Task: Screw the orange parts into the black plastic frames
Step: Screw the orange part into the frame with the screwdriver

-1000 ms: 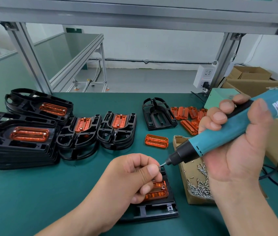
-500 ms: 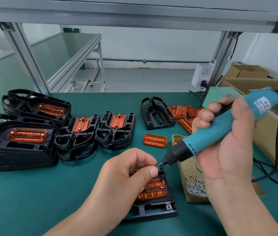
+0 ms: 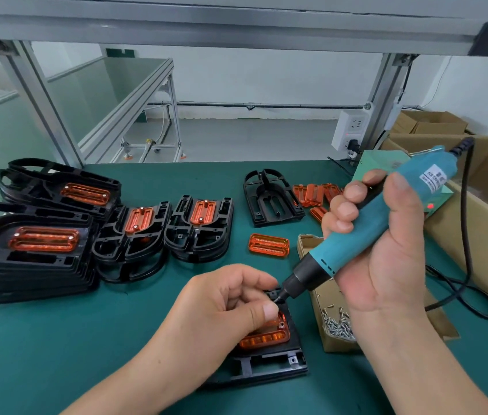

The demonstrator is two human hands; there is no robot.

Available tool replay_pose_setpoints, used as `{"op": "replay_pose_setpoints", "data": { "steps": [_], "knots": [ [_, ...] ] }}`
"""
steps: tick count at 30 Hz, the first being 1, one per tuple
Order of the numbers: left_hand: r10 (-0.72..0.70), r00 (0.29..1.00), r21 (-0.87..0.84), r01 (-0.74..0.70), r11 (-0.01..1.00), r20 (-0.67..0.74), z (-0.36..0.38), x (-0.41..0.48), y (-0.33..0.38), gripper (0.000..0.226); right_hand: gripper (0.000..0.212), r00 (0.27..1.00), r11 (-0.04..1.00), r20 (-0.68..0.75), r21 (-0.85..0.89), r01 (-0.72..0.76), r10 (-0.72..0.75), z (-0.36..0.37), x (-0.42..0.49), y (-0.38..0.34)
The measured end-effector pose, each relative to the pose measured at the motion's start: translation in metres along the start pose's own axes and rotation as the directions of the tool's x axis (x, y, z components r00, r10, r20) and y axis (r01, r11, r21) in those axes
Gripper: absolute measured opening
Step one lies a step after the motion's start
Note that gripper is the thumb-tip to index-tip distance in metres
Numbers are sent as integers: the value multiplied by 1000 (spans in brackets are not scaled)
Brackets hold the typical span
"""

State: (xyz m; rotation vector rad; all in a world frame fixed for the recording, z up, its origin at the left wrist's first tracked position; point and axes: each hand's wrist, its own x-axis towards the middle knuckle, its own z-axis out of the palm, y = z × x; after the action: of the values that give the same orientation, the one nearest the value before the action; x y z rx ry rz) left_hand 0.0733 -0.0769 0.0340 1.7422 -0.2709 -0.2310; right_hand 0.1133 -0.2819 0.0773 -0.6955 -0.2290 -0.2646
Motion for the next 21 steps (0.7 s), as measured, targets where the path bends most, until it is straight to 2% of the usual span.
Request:
{"op": "replay_pose_setpoints", "data": {
  "steps": [4, 9, 11, 14, 17, 21],
  "knots": [
    [20, 1000, 26, -20, 999, -23, -2, 1, 1, 30, 13, 995, 1000, -98, 18, 12, -10, -3, 2, 2],
    [58, 994, 234, -36, 972, -91, -11, 2, 1, 29, 15, 995, 999, -92, -9, 38, -39, -8, 5, -2],
    [117, 987, 444, -58, 894, -109, -13, 1, 0, 29, 16, 997, 999, -74, -41, 34, -37, -9, 7, -4],
    [163, 987, 712, -118, 692, 6, -11, -2, 0, 30, 15, 999, 995, -37, -101, 11, -15, -11, 8, -4],
    [145, 984, 806, -165, 568, 99, -6, -3, -1, 36, 13, 1000, 987, -10, -161, -21, 19, -11, 9, -3],
    [93, 990, 850, -141, 508, 108, -3, -2, -1, 31, 12, 999, 972, 24, -234, -35, 42, -10, 9, 0]
  ]
}}
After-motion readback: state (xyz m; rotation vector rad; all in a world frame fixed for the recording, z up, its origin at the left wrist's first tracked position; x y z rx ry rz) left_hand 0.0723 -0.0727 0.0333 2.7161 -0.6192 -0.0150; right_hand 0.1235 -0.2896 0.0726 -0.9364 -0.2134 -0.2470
